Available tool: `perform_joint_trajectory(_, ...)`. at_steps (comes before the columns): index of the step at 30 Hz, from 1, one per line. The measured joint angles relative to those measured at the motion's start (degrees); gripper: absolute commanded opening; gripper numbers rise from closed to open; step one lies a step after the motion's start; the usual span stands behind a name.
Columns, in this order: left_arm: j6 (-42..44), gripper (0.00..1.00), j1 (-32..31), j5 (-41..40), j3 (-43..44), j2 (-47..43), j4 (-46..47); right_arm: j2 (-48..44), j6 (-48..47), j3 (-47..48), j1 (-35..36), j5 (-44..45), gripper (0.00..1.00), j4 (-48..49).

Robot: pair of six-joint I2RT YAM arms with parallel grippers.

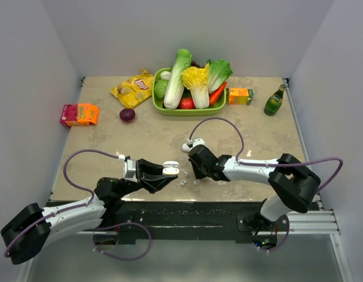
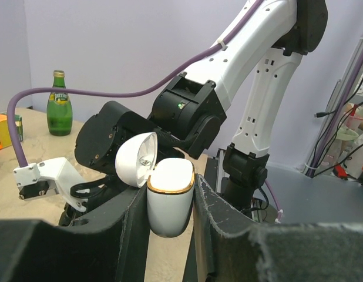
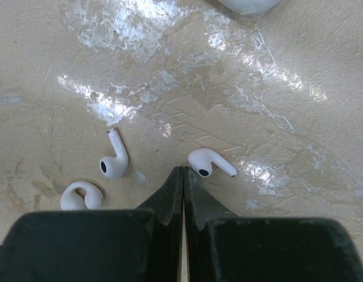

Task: Insert the wireless bluetooth earbuds into the charging case
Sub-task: Pick up the earbud from the center of the board.

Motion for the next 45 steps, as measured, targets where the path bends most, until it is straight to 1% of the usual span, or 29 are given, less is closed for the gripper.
perform_joint_trajectory(10, 0.04, 0.0, 0.0, -0.57, 0.0, -0.02, -0.66, 2.05, -0.09, 1.86, -0.48, 2.4, 0.0, 0.44)
perform_joint_trajectory(23, 0.2, 0.0, -0.02, -1.11, 0.0, 0.79, -1.49, 2.51, -1.05, 2.49, -3.21, 2.47, 0.0, 0.37)
perform_joint_trajectory(25, 0.22, 0.0, -0.02, -1.16, 0.0, 1.07, -1.49, 2.49, -1.73, 2.49, -3.21, 2.19, 0.07, 0.44)
perform_joint_trajectory(26, 0.2, 0.0, -0.02, -1.16, 0.0, 1.11, -1.51, 2.4, -2.1, 2.49, -3.21, 1.64, 0.13, 0.48)
perform_joint_trajectory(27, 0.22, 0.0, -0.04, -1.16, 0.0, 1.14, -1.49, 2.16, -2.43, 2.45, -3.23, 0.66, 0.24, 0.55)
perform_joint_trajectory(29, 0.22, 0.0, -0.07, -1.16, 0.0, 1.14, -1.49, 0.83, -3.02, 2.25, -3.21, -0.96, 0.33, 0.55)
perform_joint_trajectory(30, 0.22, 0.0, -0.07, -1.16, 0.0, 1.14, -1.49, -0.28, -3.19, 2.12, -3.19, -1.53, 0.4, 0.57)
perform_joint_trajectory(32, 0.22, 0.0, -0.07, -1.16, 0.0, 1.2, -1.44, -2.97, -3.26, 1.92, -3.15, -2.29, 0.45, 0.55)
perform_joint_trajectory(35, 0.2, 0.0, -0.07, -1.16, 0.0, 1.64, -1.33, -7.56, -3.3, 1.88, -3.1, -2.27, 0.48, 0.52)
perform_joint_trajectory(37, 0.2, 0.0, -0.09, -1.16, 0.0, 2.1, -1.25, -9.05, -3.15, 1.88, -3.17, -1.38, 0.48, 0.44)
perform_joint_trajectory(41, 0.17, 0.0, -0.28, -1.16, 0.0, 3.15, -0.92, -8.17, -2.54, 1.51, -5.49, -0.2, 0.49, -0.35)
perform_joint_trajectory(45, 0.13, 0.0, -0.72, -1.18, 0.0, 3.21, -0.74, -7.82, -1.36, -0.74, -8.44, 0.04, 0.52, -0.59)
